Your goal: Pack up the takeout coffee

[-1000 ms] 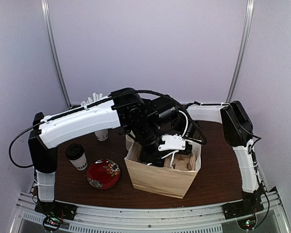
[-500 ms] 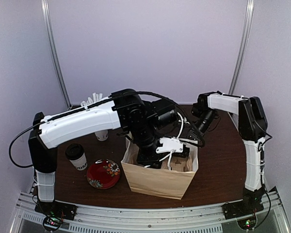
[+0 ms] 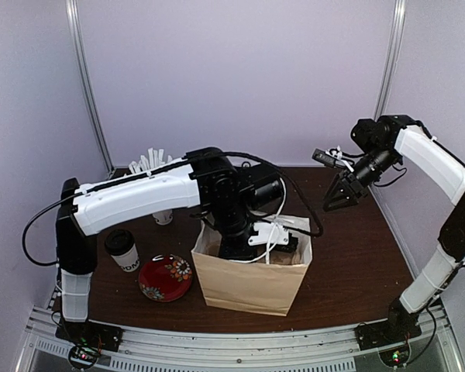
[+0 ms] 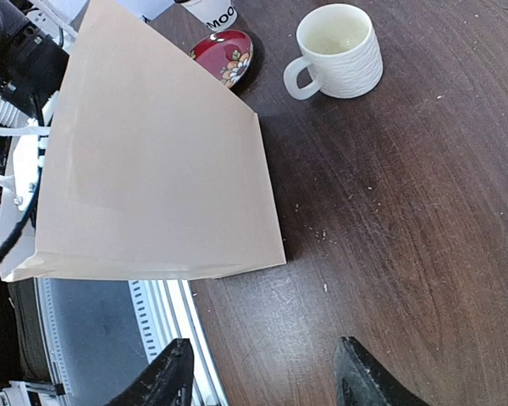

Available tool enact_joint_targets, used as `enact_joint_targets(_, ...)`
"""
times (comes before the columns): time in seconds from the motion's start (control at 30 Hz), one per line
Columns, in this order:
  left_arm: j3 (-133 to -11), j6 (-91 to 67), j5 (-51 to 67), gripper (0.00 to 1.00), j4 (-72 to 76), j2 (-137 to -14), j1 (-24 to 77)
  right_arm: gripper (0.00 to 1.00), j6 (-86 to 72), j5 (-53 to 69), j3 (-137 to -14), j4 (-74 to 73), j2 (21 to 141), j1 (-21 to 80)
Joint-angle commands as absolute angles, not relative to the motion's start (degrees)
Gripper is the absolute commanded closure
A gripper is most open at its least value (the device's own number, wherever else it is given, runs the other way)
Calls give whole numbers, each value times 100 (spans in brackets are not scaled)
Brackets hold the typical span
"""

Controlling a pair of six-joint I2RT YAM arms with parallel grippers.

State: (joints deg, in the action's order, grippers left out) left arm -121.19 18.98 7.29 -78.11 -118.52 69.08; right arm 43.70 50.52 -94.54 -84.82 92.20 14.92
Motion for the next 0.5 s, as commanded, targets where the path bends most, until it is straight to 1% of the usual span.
enact_joint_targets(0.0,-12085,1864,623,74,-7918,-12111,6834,40,4331,4991,-9208,-8409,9336,1485)
enact_joint_targets(0.33,-11902,1812,603,73,-7817,-12439,6794,41,4378,5185,-9090,-8287,9489,1490)
enact_joint_targets(0.47,-11785,1808,572,71,-7738,-12473,6793,40,4402,5178,-9125,-8291,9581,1485)
